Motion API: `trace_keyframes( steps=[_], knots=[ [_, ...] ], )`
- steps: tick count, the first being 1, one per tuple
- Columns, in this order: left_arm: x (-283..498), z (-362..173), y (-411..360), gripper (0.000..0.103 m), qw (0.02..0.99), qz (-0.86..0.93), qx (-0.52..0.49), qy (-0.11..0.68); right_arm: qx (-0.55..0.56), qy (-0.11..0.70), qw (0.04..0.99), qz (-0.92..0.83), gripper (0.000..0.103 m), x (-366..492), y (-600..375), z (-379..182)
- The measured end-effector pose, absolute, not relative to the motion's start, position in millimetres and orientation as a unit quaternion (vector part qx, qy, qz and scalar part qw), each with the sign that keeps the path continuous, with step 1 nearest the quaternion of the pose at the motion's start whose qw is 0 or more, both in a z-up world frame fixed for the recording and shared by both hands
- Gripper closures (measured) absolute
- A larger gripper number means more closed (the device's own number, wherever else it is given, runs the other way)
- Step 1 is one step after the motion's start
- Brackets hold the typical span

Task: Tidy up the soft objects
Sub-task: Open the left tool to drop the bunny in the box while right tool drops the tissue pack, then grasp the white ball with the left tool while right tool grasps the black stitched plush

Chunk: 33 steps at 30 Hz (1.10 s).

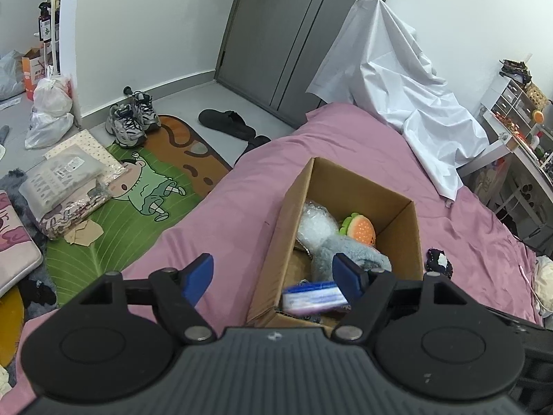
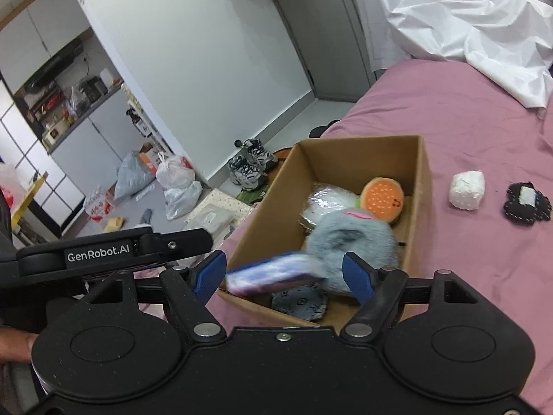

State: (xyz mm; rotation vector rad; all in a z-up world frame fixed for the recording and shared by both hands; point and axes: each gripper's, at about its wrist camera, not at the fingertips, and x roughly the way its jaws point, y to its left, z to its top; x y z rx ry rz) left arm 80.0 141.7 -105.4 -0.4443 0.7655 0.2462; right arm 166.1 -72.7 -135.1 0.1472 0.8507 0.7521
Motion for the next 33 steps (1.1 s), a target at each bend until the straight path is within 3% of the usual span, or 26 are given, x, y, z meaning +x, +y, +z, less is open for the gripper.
trace_keyframes(
  steps=[13,22,33],
  knots=[
    [89,-102,125,0.025,0.898,0.124,-0.207,0.368,0.101,0.394,0.857,0.315,0.029,175,-138,-133],
    [106,-96,88,0.022,0.906,0.101,-0.184,0.368,0.102,0.390,0.868,0.290,0.022,183,-171,-139],
    [138,-91,40,0.022,0.913,0.066,-0.165,0.368,0.120,0.388,0.876,0.261,0.022,203,-211,-142]
  ],
)
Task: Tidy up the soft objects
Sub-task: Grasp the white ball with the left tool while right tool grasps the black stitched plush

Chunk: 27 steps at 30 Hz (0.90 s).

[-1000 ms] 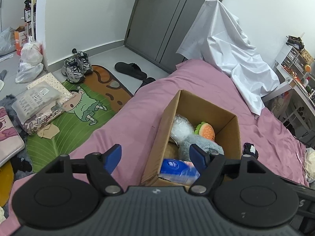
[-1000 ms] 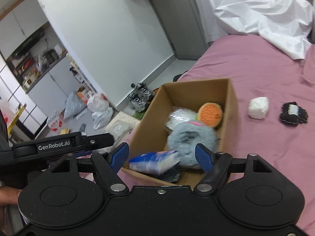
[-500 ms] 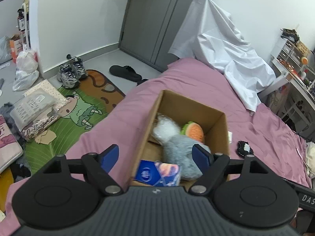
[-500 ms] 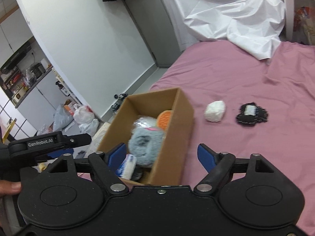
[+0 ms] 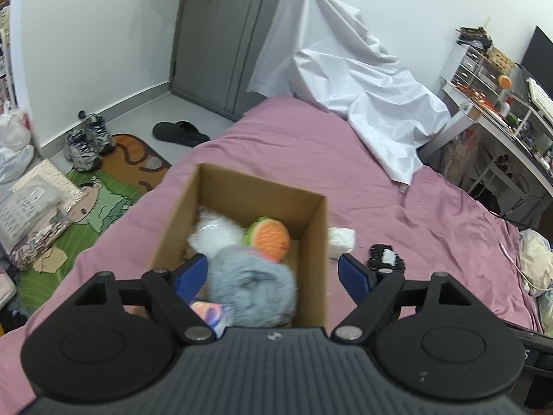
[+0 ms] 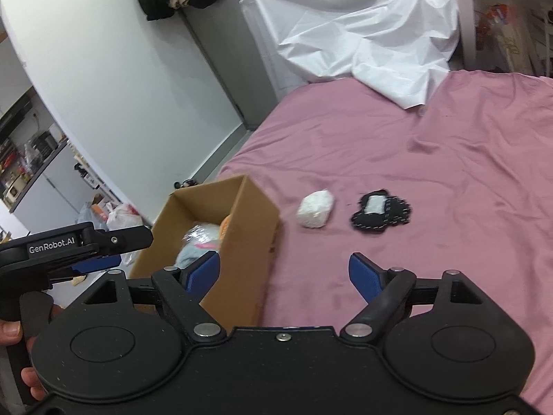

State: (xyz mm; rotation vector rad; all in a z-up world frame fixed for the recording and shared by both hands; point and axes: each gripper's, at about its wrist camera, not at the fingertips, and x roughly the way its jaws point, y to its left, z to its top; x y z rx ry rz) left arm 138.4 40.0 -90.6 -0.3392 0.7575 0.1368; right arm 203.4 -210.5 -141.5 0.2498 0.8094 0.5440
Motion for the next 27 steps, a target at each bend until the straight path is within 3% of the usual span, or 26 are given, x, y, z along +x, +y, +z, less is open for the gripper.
trace_keyframes(
  steps=[15,27],
  knots=[
    [193,-97,-18,0.022,0.920,0.038,-0.130,0.368,0.136,0.403,0.873,0.237,0.023,244,-249,-160],
    [241,-121,-55,0.029,0.914,0.018,-0.111,0.390,0.155,0.429,0.858,0.236,0.036,279,-266,-187]
  ],
)
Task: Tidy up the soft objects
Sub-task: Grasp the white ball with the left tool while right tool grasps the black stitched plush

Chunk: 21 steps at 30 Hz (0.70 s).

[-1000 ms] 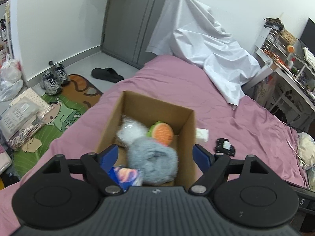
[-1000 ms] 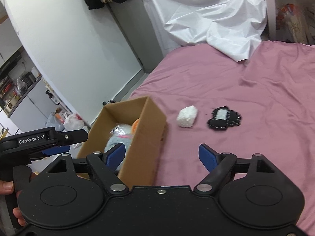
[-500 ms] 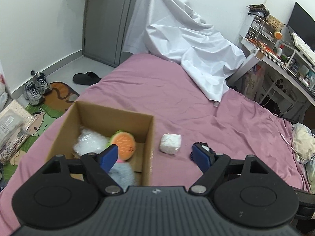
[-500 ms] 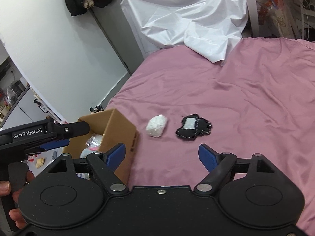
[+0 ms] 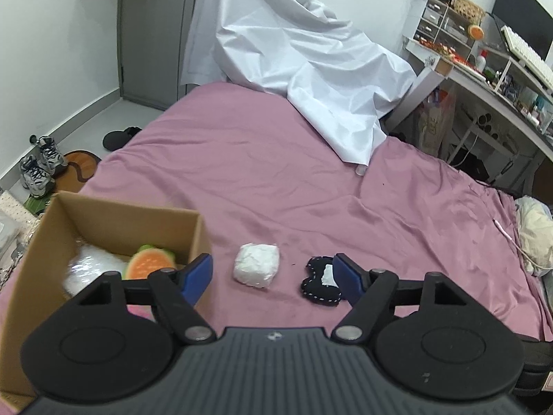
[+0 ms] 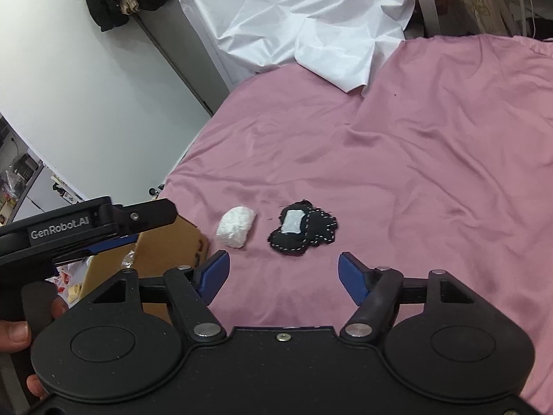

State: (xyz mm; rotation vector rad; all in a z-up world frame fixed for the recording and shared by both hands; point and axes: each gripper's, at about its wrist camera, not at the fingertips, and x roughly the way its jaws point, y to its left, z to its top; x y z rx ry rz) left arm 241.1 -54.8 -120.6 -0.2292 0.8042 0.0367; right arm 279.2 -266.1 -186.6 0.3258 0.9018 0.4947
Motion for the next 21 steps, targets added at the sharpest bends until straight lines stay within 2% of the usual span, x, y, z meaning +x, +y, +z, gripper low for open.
trace_keyframes(
  steps=[5,12,21],
  knots=[
    [260,-134,-65,0.036,0.911,0.025,-0.105,0.399,0.154,0.444,0.849,0.241,0.040,294,-268,-200],
    [282,-159,-71,0.046,0.903,0.043,-0.088,0.419,0.156,0.455,0.841,0.248,0.040,314,-267,-213],
    [295,-169,-91,0.047,0.913,0.068,-0.006,0.402,0.146,0.455,0.840,0.257,0.040,331,-261,-228]
  ],
)
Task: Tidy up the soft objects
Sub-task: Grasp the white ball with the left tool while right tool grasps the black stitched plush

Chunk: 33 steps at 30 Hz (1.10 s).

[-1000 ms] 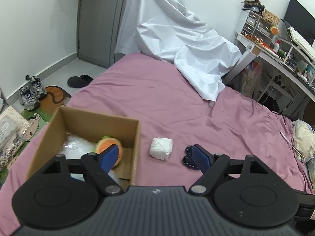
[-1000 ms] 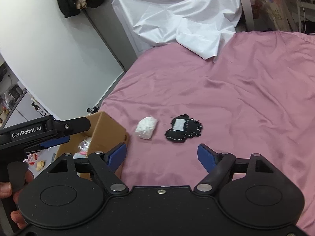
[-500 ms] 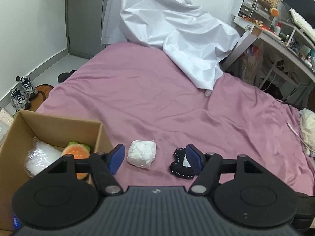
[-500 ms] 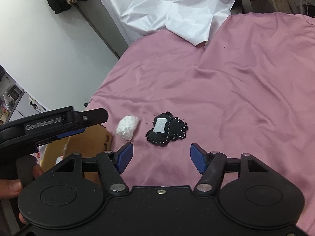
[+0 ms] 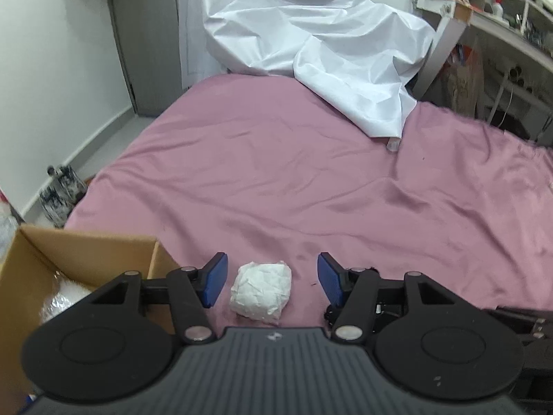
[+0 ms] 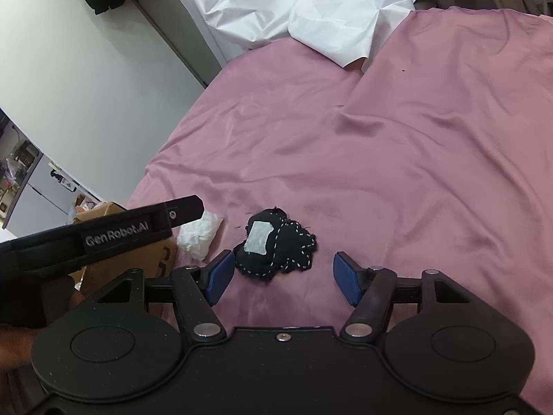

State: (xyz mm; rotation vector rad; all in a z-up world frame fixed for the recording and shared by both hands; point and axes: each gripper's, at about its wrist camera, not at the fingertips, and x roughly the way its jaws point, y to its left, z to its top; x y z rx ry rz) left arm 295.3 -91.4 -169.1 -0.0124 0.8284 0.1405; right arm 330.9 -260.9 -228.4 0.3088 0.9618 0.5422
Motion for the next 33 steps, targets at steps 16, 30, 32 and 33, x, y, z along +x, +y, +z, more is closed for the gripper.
trace_keyframes(
  steps=[16,30,32,33],
  knots=[
    [309,-195,-109,0.059,0.893,0.085,0.083,0.434,0.045,0.401,0.857,0.320,0.041,333,-242,-236],
    [310,-202,-111,0.071,0.890,0.057,0.068,0.448,0.032,0.394,0.867,0.303,0.071,327,-257,-236],
    [307,-199,-114,0.071,0.892,0.041,0.062,0.446,0.044,0.400,0.868,0.292,0.071,322,-264,-234],
    [305,-197,-115,0.071,0.893,0.035,0.061,0.445,0.050,0.404,0.868,0.286,0.071,320,-267,-234]
  ],
)
